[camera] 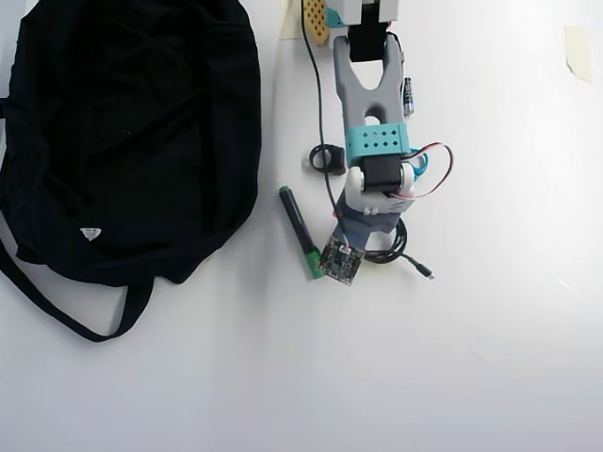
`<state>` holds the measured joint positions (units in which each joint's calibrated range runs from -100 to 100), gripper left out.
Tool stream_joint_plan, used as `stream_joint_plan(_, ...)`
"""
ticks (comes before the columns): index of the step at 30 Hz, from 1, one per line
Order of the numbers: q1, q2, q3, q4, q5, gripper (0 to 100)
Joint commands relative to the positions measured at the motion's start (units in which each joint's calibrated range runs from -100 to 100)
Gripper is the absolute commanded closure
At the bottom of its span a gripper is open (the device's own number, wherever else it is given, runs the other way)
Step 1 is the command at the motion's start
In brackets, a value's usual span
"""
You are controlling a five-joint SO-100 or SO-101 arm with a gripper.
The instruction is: Put the cable into the black bag
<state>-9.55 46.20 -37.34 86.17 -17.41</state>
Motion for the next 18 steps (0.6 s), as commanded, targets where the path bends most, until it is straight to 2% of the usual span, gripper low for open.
stream_joint_plan(1,-1.37,-2.05,-10.19,7.80,0.32,98)
stream_joint_plan(4,-2.19,-2.05,-18.36,13.14,0.37,98)
stream_joint_plan(8,-2.56,-4.21,-22.23,13.31,1.05,98)
stream_joint_plan(14,-2.64,-11.35,-19.62,13.48,3.20,98)
stream_joint_plan(18,-2.12,-19.81,-8.57,13.48,3.31,98)
